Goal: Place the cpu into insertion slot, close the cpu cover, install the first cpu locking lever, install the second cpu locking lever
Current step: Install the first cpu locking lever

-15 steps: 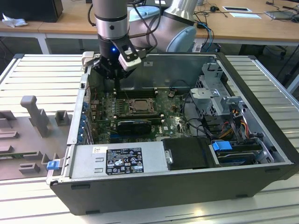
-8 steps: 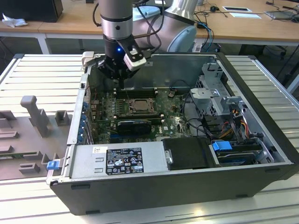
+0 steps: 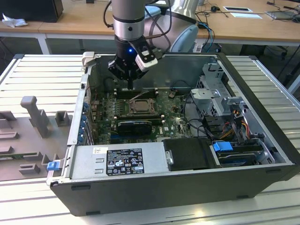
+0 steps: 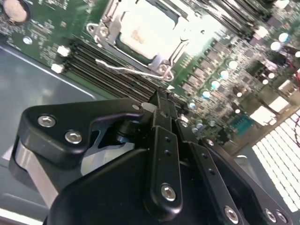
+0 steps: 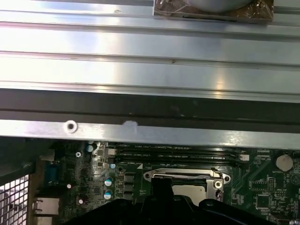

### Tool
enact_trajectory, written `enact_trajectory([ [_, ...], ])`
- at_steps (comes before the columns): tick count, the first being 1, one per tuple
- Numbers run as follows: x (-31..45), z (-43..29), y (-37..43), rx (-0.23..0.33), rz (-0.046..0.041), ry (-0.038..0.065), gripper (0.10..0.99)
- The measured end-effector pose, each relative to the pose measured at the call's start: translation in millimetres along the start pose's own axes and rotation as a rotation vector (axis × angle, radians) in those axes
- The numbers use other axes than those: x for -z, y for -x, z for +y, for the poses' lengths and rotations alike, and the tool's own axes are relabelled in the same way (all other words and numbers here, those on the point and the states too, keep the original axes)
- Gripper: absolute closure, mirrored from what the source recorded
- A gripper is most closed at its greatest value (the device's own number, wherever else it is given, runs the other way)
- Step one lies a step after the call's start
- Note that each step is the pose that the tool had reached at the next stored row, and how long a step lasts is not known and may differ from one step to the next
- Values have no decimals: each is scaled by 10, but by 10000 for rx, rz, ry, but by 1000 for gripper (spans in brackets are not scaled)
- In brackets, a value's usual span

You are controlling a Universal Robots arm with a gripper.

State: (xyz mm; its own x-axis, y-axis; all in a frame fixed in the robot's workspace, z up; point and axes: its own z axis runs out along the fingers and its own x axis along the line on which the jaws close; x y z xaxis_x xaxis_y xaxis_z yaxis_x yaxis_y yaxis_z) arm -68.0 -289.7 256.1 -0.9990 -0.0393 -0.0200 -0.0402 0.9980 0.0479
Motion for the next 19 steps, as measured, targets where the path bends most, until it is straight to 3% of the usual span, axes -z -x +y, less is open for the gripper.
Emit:
enact_trajectory([
  [5, -29, -6, 111, 0, -1, 40, 980],
  [7, -36, -8, 142, -5, -2, 116, 980],
  [9, -47, -10, 167, -33, -20, 481, 980],
  [11, -82, -16, 171, -45, -30, 657, 980],
  [19, -213, -25, 176, -42, -29, 661, 980],
])
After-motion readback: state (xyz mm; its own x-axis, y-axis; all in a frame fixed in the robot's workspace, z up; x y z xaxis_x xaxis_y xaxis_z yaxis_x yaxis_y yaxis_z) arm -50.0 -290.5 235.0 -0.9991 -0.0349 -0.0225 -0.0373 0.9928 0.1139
